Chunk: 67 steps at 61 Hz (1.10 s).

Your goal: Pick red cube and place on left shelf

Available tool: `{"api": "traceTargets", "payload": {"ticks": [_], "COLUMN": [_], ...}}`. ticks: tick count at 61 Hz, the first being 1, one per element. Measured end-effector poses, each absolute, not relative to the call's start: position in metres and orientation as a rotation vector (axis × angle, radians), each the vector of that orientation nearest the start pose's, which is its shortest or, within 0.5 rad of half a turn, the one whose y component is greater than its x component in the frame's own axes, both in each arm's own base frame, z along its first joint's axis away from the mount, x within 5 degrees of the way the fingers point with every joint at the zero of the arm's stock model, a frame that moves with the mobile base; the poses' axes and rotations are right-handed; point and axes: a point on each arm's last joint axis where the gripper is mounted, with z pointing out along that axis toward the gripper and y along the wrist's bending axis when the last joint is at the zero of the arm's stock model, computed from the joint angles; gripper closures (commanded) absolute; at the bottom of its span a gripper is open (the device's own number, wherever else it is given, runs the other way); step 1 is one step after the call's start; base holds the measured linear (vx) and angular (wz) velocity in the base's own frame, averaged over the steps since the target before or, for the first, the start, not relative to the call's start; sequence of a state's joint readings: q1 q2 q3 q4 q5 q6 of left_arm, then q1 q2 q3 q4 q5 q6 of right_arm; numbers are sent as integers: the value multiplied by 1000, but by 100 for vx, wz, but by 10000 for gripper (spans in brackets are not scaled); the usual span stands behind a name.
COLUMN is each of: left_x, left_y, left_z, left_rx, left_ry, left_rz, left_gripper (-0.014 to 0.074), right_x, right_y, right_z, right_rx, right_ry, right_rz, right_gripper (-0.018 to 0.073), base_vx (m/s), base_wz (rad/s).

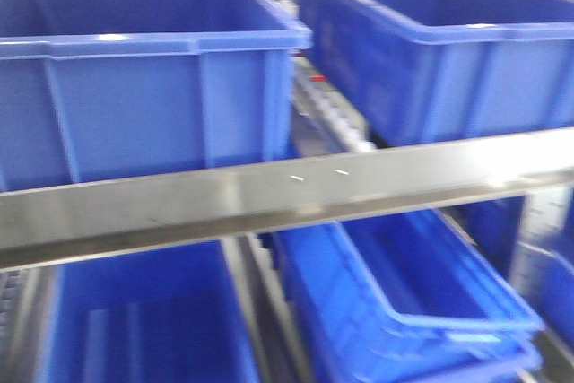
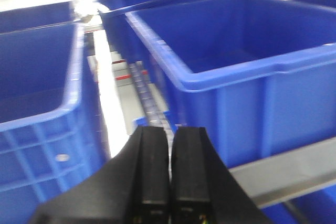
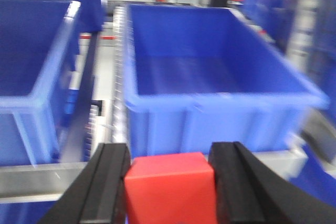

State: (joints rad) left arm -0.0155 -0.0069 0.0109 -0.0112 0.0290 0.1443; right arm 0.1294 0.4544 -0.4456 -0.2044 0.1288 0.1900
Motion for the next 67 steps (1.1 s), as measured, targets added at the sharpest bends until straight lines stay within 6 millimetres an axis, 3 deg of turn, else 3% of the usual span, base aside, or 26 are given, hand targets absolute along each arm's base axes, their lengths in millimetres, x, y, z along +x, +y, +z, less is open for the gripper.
{"api": "traceTargets", "payload": {"ticks": [38, 67], "left_x": [56, 56], "left_y": [-1, -1], "left_z": [207, 207], "left_rx": [113, 113], "left_ry": [1513, 1513], "left_rz": [94, 94], "left_gripper": [491, 491], "right_x": [102, 102], "right_y": [11, 11], "right_z": [319, 319], "right_rx": [-95, -95], "right_ry": [1616, 1616], "right_rz": [69, 69], "right_gripper": [501, 501], "base_vx": [19, 3], "base_wz": [43, 5]}}
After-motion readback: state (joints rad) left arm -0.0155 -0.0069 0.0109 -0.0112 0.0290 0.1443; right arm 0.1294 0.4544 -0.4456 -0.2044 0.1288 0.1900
